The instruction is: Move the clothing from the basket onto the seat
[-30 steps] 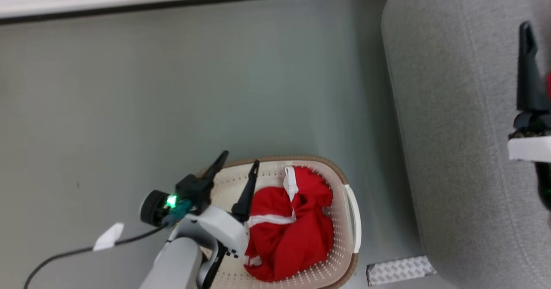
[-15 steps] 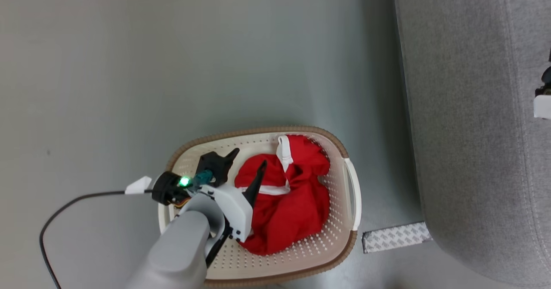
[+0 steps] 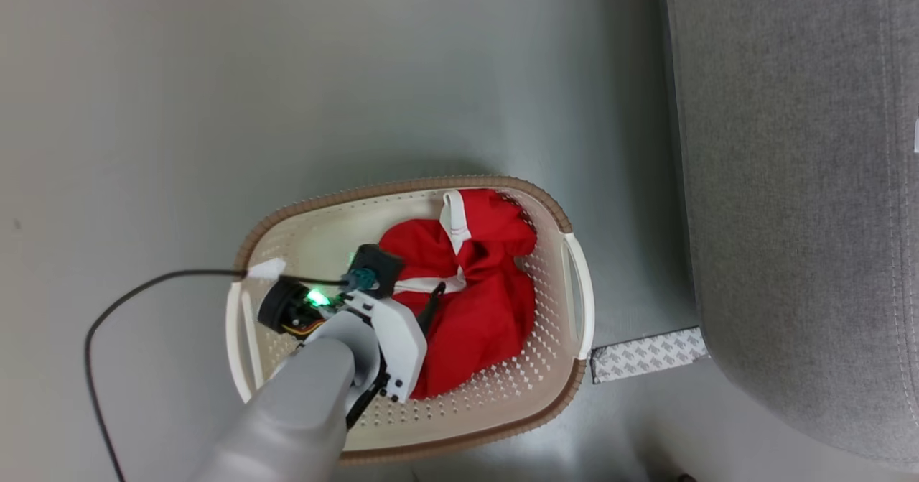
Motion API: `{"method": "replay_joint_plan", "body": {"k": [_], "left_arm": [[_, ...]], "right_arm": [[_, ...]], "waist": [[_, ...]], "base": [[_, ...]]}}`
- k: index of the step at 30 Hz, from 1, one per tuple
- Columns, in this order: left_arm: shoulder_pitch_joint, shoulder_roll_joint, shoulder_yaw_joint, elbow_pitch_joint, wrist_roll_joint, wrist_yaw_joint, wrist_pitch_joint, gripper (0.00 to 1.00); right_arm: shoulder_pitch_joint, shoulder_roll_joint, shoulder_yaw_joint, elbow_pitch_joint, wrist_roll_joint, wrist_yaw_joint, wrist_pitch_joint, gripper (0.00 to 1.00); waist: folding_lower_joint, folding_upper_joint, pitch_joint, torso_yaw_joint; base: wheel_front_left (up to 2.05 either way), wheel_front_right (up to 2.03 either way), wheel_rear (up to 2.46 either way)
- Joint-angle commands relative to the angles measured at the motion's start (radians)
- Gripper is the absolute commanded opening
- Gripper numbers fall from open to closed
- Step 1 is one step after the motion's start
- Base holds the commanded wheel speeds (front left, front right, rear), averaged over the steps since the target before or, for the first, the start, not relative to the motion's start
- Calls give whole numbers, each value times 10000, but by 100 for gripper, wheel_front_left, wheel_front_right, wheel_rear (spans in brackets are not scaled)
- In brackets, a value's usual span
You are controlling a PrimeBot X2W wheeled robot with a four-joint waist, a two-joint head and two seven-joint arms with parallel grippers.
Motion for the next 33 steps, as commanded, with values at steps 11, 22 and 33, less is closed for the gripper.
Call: {"method": "replay_joint_plan", "body": {"k": [11,22,33], "left_arm": [[-718,53,-1831,526,-1236,-2,1354,100],[-1078,248,-3297,682,-2359,-3,2789,100],[-1314,840,-4884,-110,-3901,-3,3792,100]], "right_arm": [[-659,210,216,-186,-53,-23,-32,100],[-780,469,216,-233,7,-23,-32,100],[-843,762,282,-254,53,-23,-32,100]], "waist": [[-1,0,720,-432],[-1,0,1145,-839],[-1,0,1526,-1271]], "base": [[0,0,0],[0,0,0],[0,0,0]]}}
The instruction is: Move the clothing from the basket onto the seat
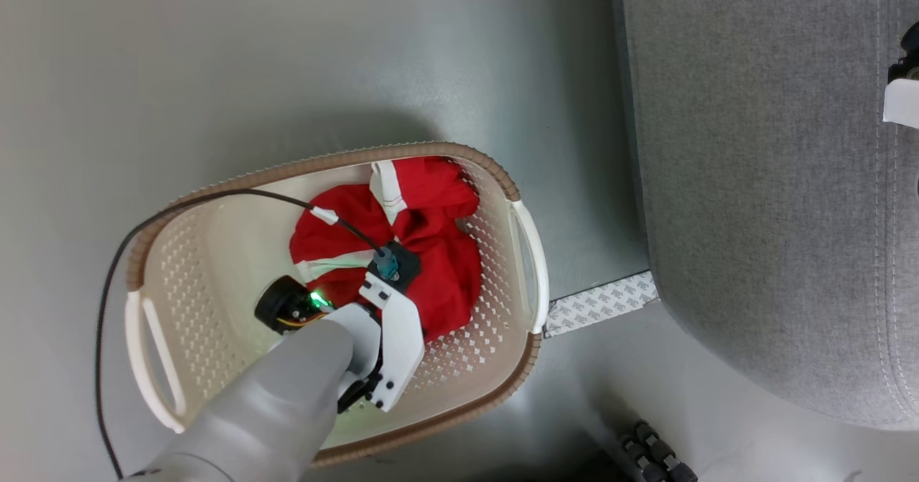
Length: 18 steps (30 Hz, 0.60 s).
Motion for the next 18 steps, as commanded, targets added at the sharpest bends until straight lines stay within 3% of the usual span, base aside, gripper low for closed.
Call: {"method": "replay_joint_plan", "body": {"k": [1,3,18], "left_arm": [[-139,140,-175,-48,-213,20,80,89],[-190,207,-368,-156,-456,20,8,0],[-89,352,-869,-643,-1228,19,-1106,0]], "right_arm": [[-79,5,11,-6,23,-23,-32,100],[-82,40,17,4,18,-23,-32,100],[168,-38,-38,233,-113,-23,-32,100]], "waist": [[0,0,40,-55],[0,0,48,-87],[0,0,-725,132]], "base": [[0,0,0],[0,0,0],[0,0,0]]}}
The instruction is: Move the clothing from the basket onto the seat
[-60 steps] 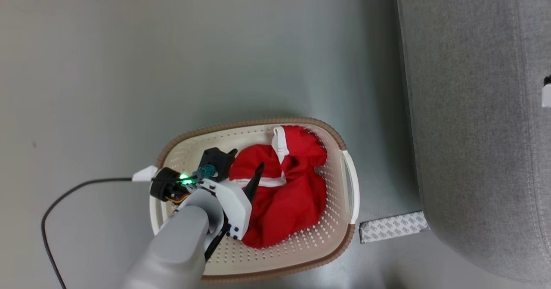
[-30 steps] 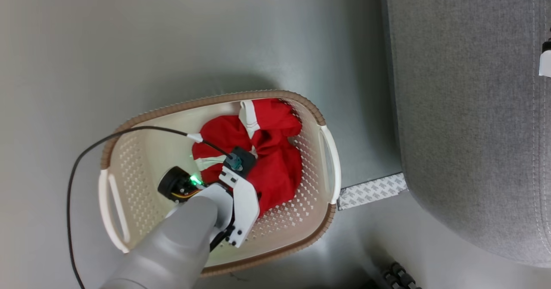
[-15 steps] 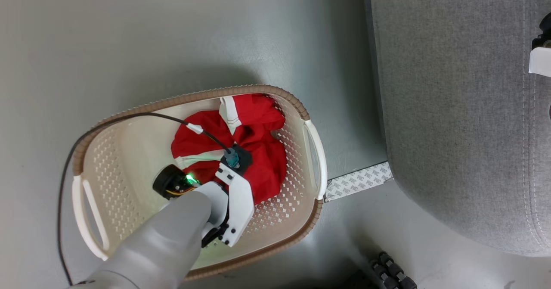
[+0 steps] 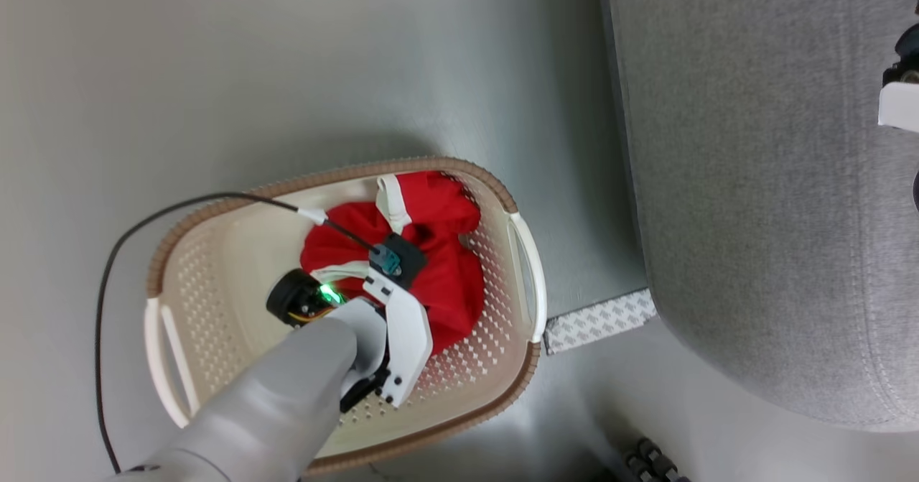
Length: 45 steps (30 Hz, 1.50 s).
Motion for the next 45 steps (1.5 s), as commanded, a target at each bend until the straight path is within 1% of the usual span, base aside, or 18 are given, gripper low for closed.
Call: {"method": "replay_joint_plan", "body": {"k": [1,4,10,15,18,22,28,31,36,43,45], "left_arm": [[199,65,-40,-21,-21,19,-207,0],[399,-21,-54,-54,23,19,-508,0],[805,-185,-64,40,284,19,-1491,0],[1292,-399,-66,82,440,19,-2365,0],[1663,-535,-65,-77,247,19,-2905,0],[2076,-575,-65,-345,40,19,-3407,0],[2707,-528,-35,-935,-288,19,-3668,0],[2870,-397,430,-1453,112,33,-3662,0],[3573,-164,1397,-2523,951,252,-3651,0],[4406,171,2478,-4044,1897,493,-3654,0],[4485,229,2623,-4263,2027,534,-3654,0]], "right_arm": [[196,-110,-40,66,-104,-23,-32,100],[399,-195,-67,156,-141,-23,-32,100],[873,-307,31,389,-182,-23,-32,100],[1412,-499,113,683,-229,-23,-32,100],[1798,-564,161,878,-243,-23,-32,100],[2305,-697,240,1116,-233,-23,-32,100],[3087,-779,336,1499,-158,-23,-32,100],[3480,-778,302,1641,-128,-23,-32,100],[4059,-749,463,1847,-75,-23,-32,100],[4710,-590,824,1982,-24,-23,-32,100],[4801,-549,873,2008,0,-23,-32,100]], "waist": [[0,-1,-364,130],[0,-1,-845,277],[0,-1,-1973,576],[0,-1,-3141,879],[0,-1,-3865,1069],[0,-1,-4771,1271],[0,-1,-6081,1535],[0,-1,-6689,1665],[0,-1,-7520,1831],[0,-1,-8239,1935],[0,-1,-8326,1944]], "base": [[0,0,0],[0,0,0],[0,0,0],[0,0,0],[0,0,0],[0,0,0],[0,0,0],[0,0,0],[0,0,0],[0,0,0],[0,0,0]]}}
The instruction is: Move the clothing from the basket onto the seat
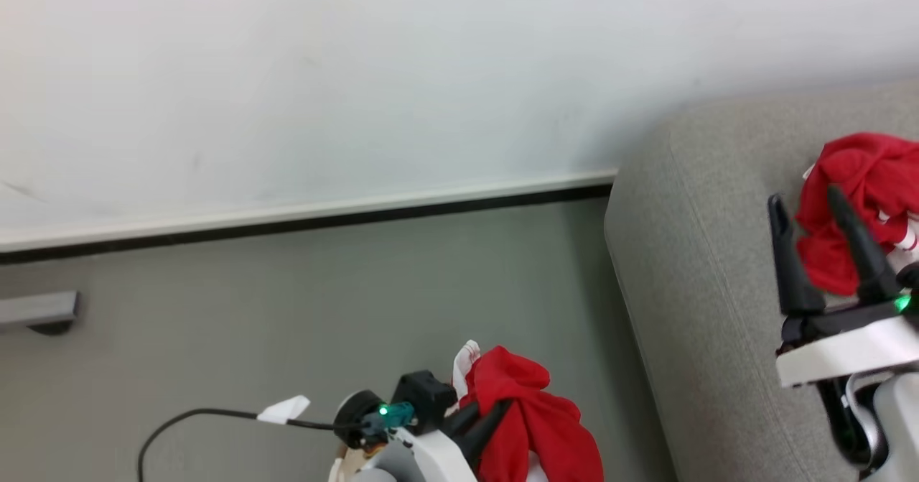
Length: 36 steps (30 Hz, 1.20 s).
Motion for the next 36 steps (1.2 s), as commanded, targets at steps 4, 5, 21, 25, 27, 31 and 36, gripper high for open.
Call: {"method": "replay_joint_plan", "body": {"k": [4,5,21,25,27,31,36], "left_arm": [[278,275,475,-716,356,156,-4,0],[324,337,591,-922,438,216,-6,0],[91,1523,2036,-3905,786,1114,37,0],[-20,1803,2287,-4575,736,1337,167,0],[-55,1913,2376,-4827,711,1408,271,0],[-82,2002,2461,-5174,655,1570,373,0],[-41,2022,2453,-5312,641,1657,384,0]], "right_arm": [[384,137,161,117,88,-23,-32,100],[458,161,211,156,90,-23,-32,100],[1400,706,734,191,233,-23,-32,100],[1587,776,933,98,247,-23,-32,100],[1657,753,1089,89,231,-23,-32,100],[1715,750,1298,-17,152,-23,-32,100],[1741,672,1579,-162,189,-23,-32,100]], "waist": [[4,-1,-415,75],[4,-1,-507,70],[4,-1,-1207,-141],[4,-1,-1253,-186],[4,-1,-1252,-190],[4,-1,-1214,-193],[4,-1,-1175,-194]], "base": [[0,0,0],[0,0,0],[0,0,0],[0,0,0],[0,0,0],[0,0,0],[0,0,0]]}}
